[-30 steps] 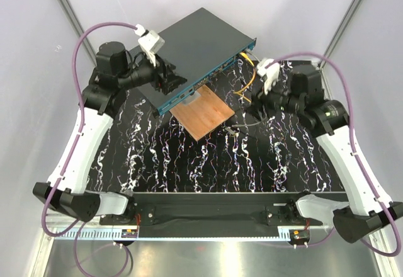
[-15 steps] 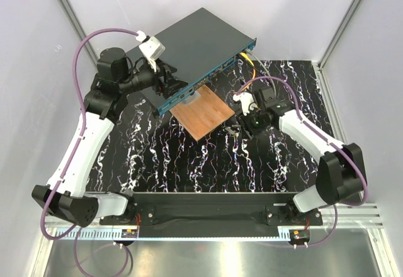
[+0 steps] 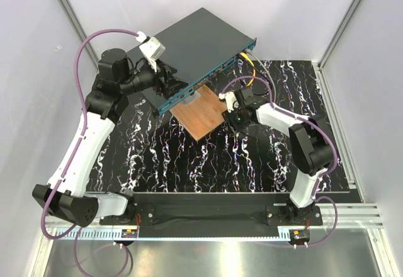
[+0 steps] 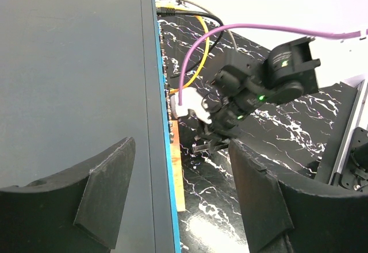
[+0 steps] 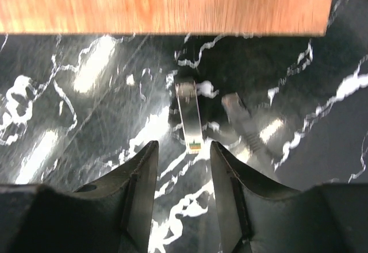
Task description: Insert the plug into the switch port
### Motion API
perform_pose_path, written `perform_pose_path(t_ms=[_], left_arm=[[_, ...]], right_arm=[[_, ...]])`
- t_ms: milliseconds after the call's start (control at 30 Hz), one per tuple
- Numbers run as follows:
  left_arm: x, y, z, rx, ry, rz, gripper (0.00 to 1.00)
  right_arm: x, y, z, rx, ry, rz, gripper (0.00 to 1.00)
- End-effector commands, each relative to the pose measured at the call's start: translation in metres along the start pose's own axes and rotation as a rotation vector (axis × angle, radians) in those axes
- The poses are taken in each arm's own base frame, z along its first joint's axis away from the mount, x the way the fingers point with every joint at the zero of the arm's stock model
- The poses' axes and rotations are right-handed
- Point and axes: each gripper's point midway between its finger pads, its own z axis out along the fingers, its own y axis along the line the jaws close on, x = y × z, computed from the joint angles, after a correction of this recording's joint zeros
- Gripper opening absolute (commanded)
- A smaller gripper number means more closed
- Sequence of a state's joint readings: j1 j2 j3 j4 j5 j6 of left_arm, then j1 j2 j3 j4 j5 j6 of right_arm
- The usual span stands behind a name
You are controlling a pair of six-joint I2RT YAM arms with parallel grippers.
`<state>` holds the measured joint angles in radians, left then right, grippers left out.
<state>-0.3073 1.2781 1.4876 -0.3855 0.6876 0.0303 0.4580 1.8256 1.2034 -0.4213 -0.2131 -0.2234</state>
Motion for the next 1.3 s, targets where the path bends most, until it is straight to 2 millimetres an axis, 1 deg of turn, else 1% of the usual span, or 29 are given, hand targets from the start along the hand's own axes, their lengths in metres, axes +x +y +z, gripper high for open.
perform_pose_path(t_ms=[0, 133, 267, 300, 333, 400, 500, 633, 767, 900, 1000, 1033, 1133, 1167, 1200, 1233, 1267], left_arm=[[-0.017, -0.001, -0.002, -0.009, -0.062, 0.039, 0.72], [-0.014, -0.001, -0.001, -0.008, -0.056, 0.036, 0.72], [-0.013, 0.001, -0.002, -0.018, -0.054, 0.039, 0.72], [-0.013, 0.001, -0.002, -0.016, -0.054, 0.037, 0.72], [-0.013, 0.0, -0.001, -0.015, -0.054, 0.037, 0.72], [-0.013, 0.001, -0.001, -0.015, -0.053, 0.033, 0.72], [-0.012, 0.001, -0.002, -0.018, -0.05, 0.034, 0.72], [-0.011, 0.001, -0.001, -0.017, -0.044, 0.028, 0.72], [-0.01, 0.001, -0.001, -0.017, -0.042, 0.02, 0.72], [-0.011, 0.001, -0.001, -0.019, -0.043, 0.022, 0.73], [-0.008, 0.002, -0.001, -0.02, -0.037, 0.017, 0.72], [-0.009, 0.002, -0.001, -0.022, -0.038, 0.015, 0.72], [-0.011, 0.002, -0.001, -0.022, -0.039, 0.015, 0.73], [-0.013, 0.001, -0.001, -0.022, -0.041, 0.016, 0.73], [-0.014, 0.001, -0.002, -0.022, -0.043, 0.016, 0.73], [-0.015, -0.001, -0.002, -0.014, -0.043, 0.013, 0.74], [-0.015, -0.003, -0.004, -0.009, -0.043, 0.01, 0.75]], right_arm=[[-0.035, -0.005, 0.005, 0.049, -0.074, -0.032, 0.48], [-0.04, -0.004, 0.013, 0.05, -0.06, -0.052, 0.47], [-0.039, -0.005, 0.021, 0.049, -0.023, -0.062, 0.46], [-0.042, -0.005, 0.023, 0.047, -0.018, -0.068, 0.46], [-0.039, -0.005, 0.024, 0.043, 0.0, -0.066, 0.45], [-0.041, -0.006, 0.026, 0.043, 0.003, -0.07, 0.45], [-0.039, -0.003, 0.029, 0.033, 0.021, -0.077, 0.45], [-0.029, 0.003, 0.033, 0.015, 0.054, -0.078, 0.45], [-0.021, 0.002, 0.039, 0.017, 0.084, -0.076, 0.45], [-0.015, 0.001, 0.045, 0.016, 0.104, -0.076, 0.41], [-0.014, 0.0, 0.045, 0.019, 0.106, -0.082, 0.28], [-0.012, 0.001, 0.045, 0.016, 0.116, -0.084, 0.17], [-0.009, 0.003, 0.034, 0.01, 0.115, -0.099, 0.0], [-0.002, 0.005, 0.03, 0.006, 0.126, -0.101, 0.0], [-0.009, 0.008, 0.015, 0.006, 0.091, -0.109, 0.0], [-0.01, 0.012, 0.006, -0.008, 0.078, -0.109, 0.0], [-0.003, 0.017, -0.002, -0.021, 0.078, -0.105, 0.0]])
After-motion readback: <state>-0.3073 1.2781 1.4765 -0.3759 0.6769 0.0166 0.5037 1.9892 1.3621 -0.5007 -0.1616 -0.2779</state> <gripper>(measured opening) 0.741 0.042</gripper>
